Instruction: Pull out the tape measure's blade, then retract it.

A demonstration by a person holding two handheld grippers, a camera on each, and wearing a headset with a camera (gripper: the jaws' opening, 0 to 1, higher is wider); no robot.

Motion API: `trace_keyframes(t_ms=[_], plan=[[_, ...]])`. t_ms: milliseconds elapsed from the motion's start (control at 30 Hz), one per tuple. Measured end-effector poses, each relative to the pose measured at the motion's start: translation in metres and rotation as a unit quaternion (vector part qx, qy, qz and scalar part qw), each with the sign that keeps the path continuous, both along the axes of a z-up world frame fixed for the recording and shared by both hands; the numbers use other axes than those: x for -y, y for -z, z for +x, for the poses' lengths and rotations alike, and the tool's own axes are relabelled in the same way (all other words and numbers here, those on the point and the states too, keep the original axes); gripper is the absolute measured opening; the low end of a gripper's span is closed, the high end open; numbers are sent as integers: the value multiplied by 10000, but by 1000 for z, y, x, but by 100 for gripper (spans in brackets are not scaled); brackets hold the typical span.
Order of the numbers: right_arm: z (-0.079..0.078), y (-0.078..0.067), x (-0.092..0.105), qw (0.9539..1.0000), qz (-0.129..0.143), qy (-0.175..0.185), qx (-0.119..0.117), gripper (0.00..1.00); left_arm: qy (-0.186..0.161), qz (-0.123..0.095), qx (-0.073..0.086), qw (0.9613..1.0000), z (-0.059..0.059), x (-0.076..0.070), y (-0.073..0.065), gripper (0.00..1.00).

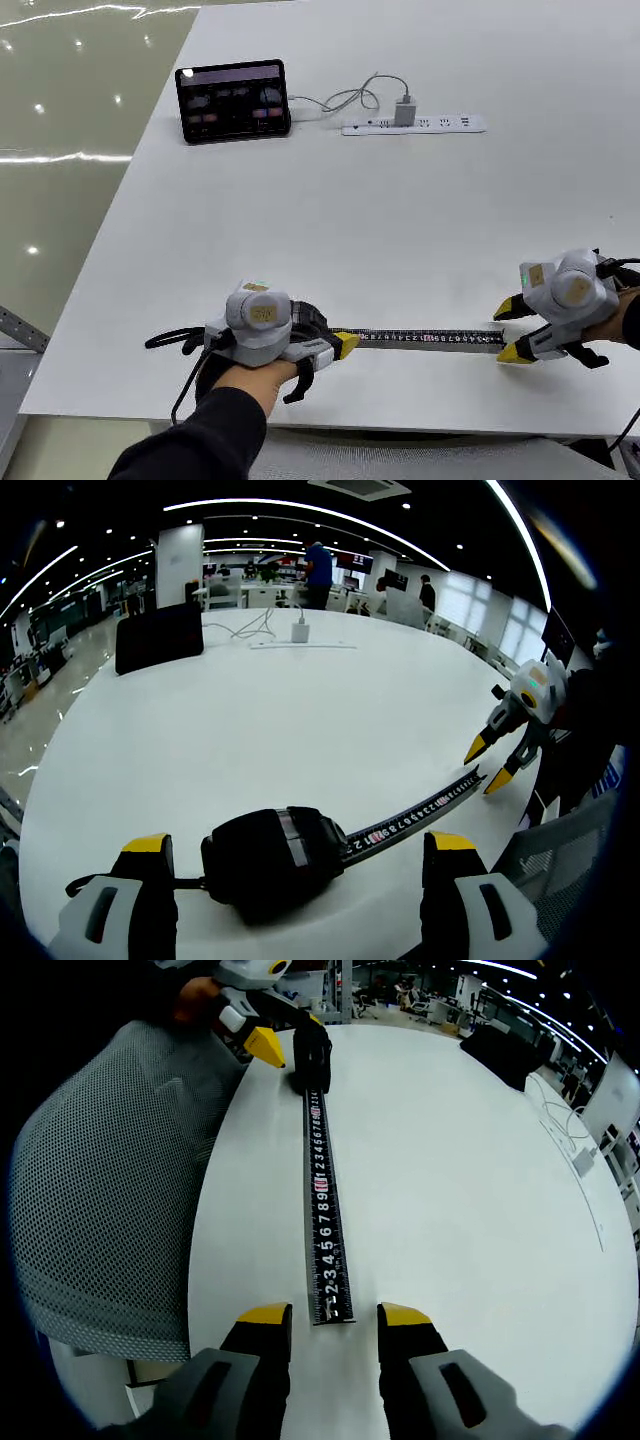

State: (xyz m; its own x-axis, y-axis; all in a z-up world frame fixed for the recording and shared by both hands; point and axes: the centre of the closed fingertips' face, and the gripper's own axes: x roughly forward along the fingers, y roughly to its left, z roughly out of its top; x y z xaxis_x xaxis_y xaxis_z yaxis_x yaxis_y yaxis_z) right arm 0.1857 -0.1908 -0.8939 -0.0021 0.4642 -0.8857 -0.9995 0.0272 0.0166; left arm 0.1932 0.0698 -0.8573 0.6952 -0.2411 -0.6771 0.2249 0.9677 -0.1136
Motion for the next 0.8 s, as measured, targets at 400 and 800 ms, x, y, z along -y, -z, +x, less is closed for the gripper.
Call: trace_keyframes(t_ms=[400,800], plan=[[0,6,1,9998,-169,60,60,12,-402,81,-99,9991,1,-19,2,95],[4,12,4,9985,-551,55,-5,11,-478,195,-286,9983,6,-10,17,69]])
